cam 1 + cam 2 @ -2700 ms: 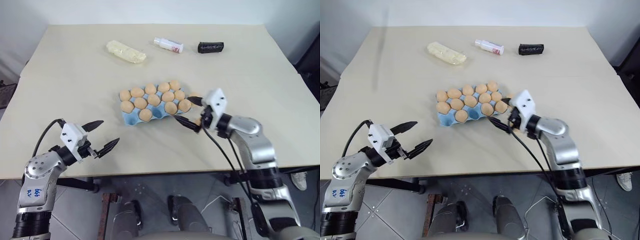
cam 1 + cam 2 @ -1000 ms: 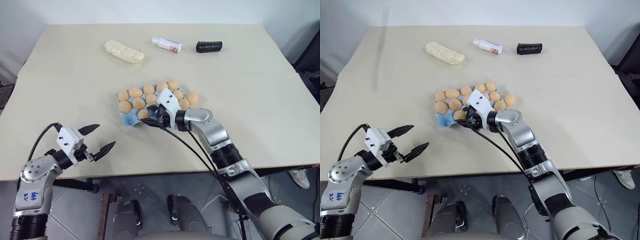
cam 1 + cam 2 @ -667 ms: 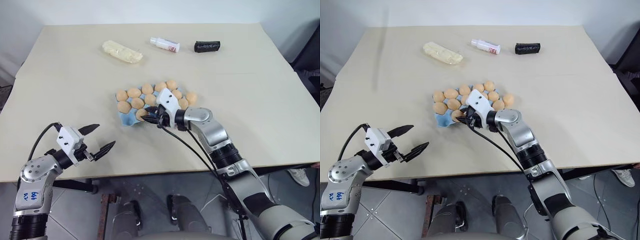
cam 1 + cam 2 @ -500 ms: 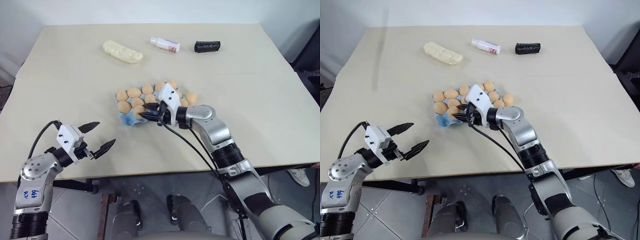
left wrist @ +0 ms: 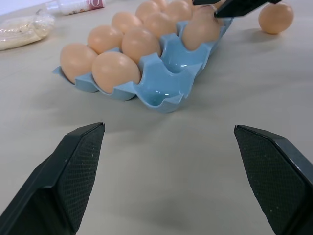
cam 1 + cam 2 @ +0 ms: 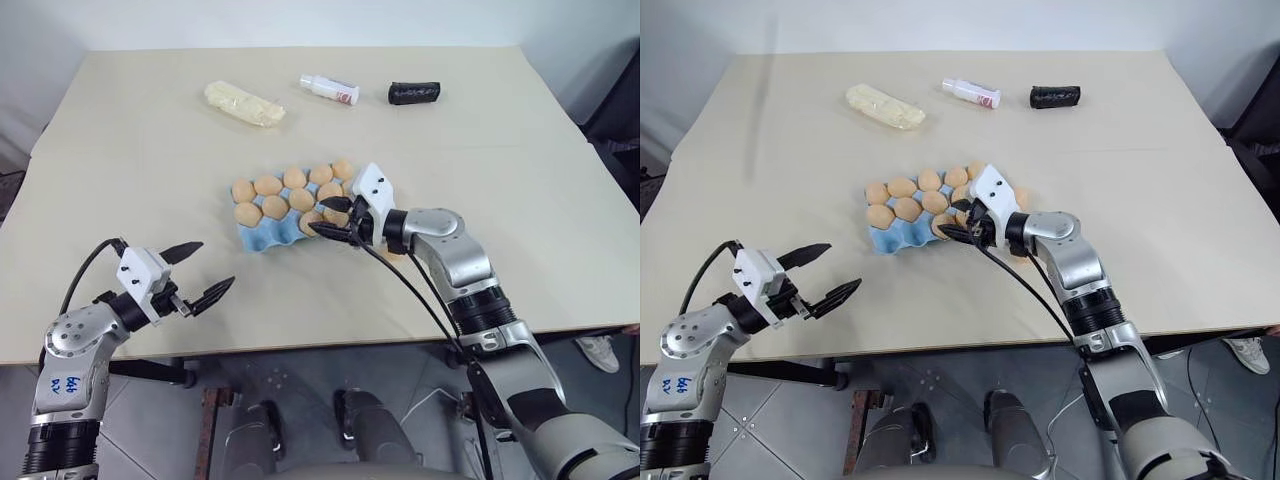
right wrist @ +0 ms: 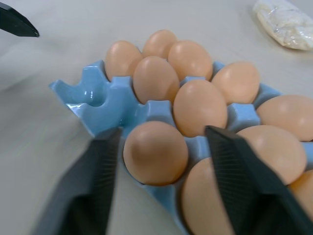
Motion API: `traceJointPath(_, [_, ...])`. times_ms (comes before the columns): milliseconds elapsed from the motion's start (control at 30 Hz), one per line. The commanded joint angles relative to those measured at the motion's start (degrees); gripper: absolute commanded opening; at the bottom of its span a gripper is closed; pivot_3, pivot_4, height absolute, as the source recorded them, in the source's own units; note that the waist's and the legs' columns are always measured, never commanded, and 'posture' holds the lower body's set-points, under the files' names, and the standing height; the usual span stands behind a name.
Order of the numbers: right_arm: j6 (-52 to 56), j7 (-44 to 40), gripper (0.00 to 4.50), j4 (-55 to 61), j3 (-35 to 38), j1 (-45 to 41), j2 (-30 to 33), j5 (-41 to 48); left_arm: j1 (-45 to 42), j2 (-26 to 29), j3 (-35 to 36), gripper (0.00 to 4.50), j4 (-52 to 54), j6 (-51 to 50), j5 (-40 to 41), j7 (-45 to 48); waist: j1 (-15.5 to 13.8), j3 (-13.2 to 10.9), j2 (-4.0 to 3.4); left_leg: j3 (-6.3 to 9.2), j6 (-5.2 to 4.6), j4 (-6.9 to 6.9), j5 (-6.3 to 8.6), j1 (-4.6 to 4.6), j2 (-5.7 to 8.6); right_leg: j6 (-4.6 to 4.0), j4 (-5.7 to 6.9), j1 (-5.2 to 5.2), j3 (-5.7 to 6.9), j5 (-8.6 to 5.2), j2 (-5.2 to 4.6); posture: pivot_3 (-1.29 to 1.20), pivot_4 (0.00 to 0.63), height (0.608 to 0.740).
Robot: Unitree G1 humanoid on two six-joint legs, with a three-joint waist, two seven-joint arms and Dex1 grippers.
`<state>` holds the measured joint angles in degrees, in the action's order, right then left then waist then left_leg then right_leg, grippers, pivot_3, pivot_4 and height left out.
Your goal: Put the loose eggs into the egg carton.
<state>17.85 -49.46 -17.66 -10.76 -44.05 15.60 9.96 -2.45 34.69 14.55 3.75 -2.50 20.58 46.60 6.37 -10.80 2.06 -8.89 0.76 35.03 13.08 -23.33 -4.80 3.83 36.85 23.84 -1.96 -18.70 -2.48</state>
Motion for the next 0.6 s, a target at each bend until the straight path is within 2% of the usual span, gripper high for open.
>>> traceJointPath(33, [0.55,-0.91,4.18,8.66,3.87,2.54,2.39,3.44,-0.89,0.32,0.02,4.50,0.99,0.12,0.94,0.63,-0.11,0.00,0.00,0.00,0.00,-0.01,0.00,0.00,0.00,0.00,0.00,0.00,0.00,0.00,0.00,0.00,0.150,0.740])
traceJointPath(67, [0.93,-1.24,4.47,11.30,5.19,4.31,3.99,4.40,-1.04,0.37,-0.04,4.50,1.12,-0.02,0.98,0.70,-0.23,0.00,0.00,0.01,-0.01,-0.02,0.00,-0.01,0.00,0.00,-0.02,0.00,0.01,0.00,0.00,0.00,0.150,0.740])
traceJointPath(267, [2.00,-3.15,4.47,24.35,15.90,18.99,13.81,11.16,-1.99,0.49,-2.35,4.50,1.64,-0.33,0.44,2.52,-1.83,0.00,0.00,0.06,-0.07,-0.01,0.12,-0.03,0.03,0.03,-0.37,-0.14,0.06,0.00,-0.04,0.00,0.150,0.740])
traceJointPath(333, [5.38,-4.08,4.47,28.14,19.07,23.63,16.08,15.25,-2.68,0.35,-3.46,4.50,1.53,-0.58,0.40,3.22,-1.94,0.00,0.00,0.06,-0.07,-0.02,0.15,-0.02,0.03,0.03,-0.42,-0.18,0.05,0.00,-0.04,0.00,0.150,0.740])
traceJointPath(600, [0.55,-0.60,4.47,29.45,27.03,37.94,18.53,14.01,-7.38,-0.48,-8.45,4.50,-0.09,-2.37,0.73,6.68,-1.61,0.00,0.00,0.08,-0.05,0.01,0.09,0.11,0.00,0.06,-0.34,-0.26,-0.02,0.02,0.08,0.00,0.150,0.740])
